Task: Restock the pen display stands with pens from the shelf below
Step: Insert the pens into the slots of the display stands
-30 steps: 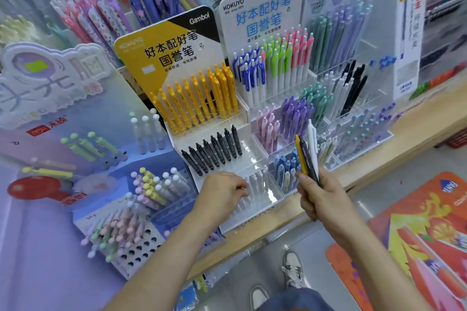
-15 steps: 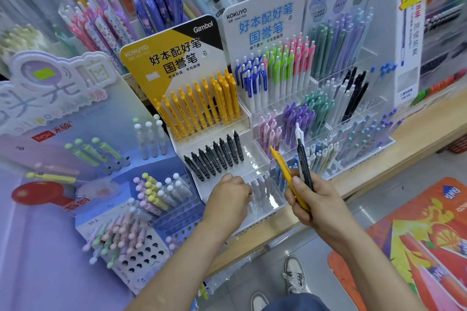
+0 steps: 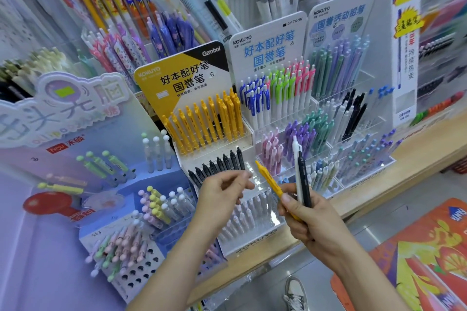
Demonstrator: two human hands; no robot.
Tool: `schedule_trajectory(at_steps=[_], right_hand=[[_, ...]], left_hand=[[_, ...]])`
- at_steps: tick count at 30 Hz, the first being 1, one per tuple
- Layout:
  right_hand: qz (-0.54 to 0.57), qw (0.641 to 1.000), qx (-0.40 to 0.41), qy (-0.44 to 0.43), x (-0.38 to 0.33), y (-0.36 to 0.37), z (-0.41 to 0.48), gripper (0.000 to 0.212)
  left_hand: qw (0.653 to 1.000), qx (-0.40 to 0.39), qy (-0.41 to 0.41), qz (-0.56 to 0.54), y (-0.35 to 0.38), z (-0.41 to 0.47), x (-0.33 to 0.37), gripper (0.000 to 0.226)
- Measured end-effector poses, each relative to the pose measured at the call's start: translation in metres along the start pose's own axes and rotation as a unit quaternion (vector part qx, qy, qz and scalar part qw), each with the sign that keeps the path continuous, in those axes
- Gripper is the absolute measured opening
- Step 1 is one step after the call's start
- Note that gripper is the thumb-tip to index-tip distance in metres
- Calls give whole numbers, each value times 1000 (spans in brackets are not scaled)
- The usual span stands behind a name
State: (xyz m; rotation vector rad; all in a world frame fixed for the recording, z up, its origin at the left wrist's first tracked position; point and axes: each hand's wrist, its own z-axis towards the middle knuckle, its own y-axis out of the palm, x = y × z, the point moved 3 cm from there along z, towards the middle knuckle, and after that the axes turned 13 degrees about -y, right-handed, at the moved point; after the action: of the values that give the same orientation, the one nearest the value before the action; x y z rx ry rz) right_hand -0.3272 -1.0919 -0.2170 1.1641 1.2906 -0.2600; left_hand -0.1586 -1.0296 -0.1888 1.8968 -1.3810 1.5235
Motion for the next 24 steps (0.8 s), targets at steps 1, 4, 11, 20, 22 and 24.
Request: schedule_trajectory(at_steps=[1, 4, 11, 20, 22, 24], right_hand=[[-5, 1000, -7, -1, 0, 2, 1, 19], [-29, 999, -36, -1, 0, 9, 4, 22], [-76, 995, -67, -9, -4, 21, 11, 29], [-127, 991, -18, -27, -23, 20, 24, 30], [-136, 990, -17, -27, -26, 19, 26, 27], [-141, 989, -20, -27, -27, 19, 28, 24]], left_hand=[[994, -35, -20, -100, -4, -5, 9, 23], [989, -71, -13, -131, -8, -16, 29, 33], [988, -54, -16, -145, -18, -18, 36, 32], [965, 166, 140, -145, -77, 3, 95, 19], [957, 231, 165, -65, -85, 15, 103, 20], [948, 265, 177, -3, -84, 27, 102, 22]])
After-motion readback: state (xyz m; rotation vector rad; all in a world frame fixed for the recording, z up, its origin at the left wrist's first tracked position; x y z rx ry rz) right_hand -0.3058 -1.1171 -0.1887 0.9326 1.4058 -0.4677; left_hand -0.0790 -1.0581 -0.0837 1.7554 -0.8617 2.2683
